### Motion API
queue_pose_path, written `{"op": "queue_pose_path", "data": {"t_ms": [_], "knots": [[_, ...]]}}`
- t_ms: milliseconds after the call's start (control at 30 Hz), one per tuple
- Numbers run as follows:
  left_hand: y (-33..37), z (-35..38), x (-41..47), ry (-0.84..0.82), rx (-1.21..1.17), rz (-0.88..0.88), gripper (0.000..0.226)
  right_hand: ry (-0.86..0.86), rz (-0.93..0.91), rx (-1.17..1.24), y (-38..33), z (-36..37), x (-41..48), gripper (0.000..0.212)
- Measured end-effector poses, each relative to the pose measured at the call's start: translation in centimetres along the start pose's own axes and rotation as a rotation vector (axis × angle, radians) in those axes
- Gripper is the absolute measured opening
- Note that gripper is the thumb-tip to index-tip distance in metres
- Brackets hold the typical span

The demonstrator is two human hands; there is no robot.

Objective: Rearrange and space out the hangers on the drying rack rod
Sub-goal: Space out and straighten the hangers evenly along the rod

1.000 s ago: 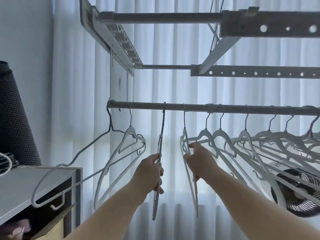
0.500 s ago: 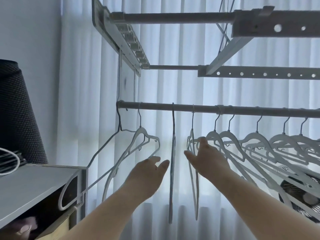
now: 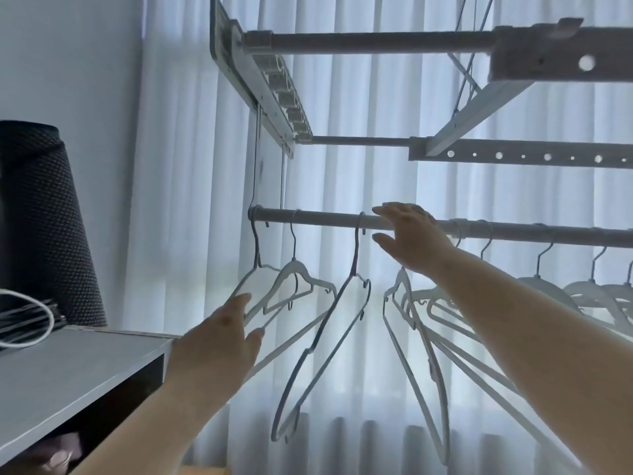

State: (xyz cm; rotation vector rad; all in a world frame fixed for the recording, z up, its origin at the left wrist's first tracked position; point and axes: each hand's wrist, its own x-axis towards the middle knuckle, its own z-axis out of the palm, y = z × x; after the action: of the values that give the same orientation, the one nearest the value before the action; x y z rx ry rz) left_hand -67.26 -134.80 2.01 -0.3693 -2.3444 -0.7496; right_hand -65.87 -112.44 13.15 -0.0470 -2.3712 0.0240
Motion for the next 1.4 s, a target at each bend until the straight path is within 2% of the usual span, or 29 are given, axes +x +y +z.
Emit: {"op": "queue_pose_path", "data": {"t_ms": [133,267,633,933,1067,1233,1400], "knots": [[-0.6,1.2,0.6,-0.051,0.027,0.002,0.044,-0.074,0.002,0.004,-0.6,0.9,2.3,0.049],[-1.1,2.2,1.4,-0.143,0.025,-0.024,0.035,-0.078,0.033,0.015,-1.0,1.8,3.3,0.044],[-0.9,3.7,1.7,0.004,0.076,0.034,0.032,-0.04,0.019,0.055,-1.1,2.3,3.7,0.044],[-0.8,3.1,1.3,0.058,0.093,0.041,0.031,-0.032,0.014,0.033,-1.0,2.3,3.7,0.044],[-0.4,1.9,1.0,0.067,0.058,0.047,0.038,-0.016,0.011,0.032,-0.9,2.0,3.4,0.047],[-0.4,0.6,1.2,0.159,-0.034,0.1,0.039,0.075,-0.039,-0.001,-0.7,1.3,2.3,0.044],[1.4,-0.9,0.8,0.27,-0.089,0.174,0.028,0.197,-0.031,-0.028,1.0,-0.5,0.9,0.041]]}}
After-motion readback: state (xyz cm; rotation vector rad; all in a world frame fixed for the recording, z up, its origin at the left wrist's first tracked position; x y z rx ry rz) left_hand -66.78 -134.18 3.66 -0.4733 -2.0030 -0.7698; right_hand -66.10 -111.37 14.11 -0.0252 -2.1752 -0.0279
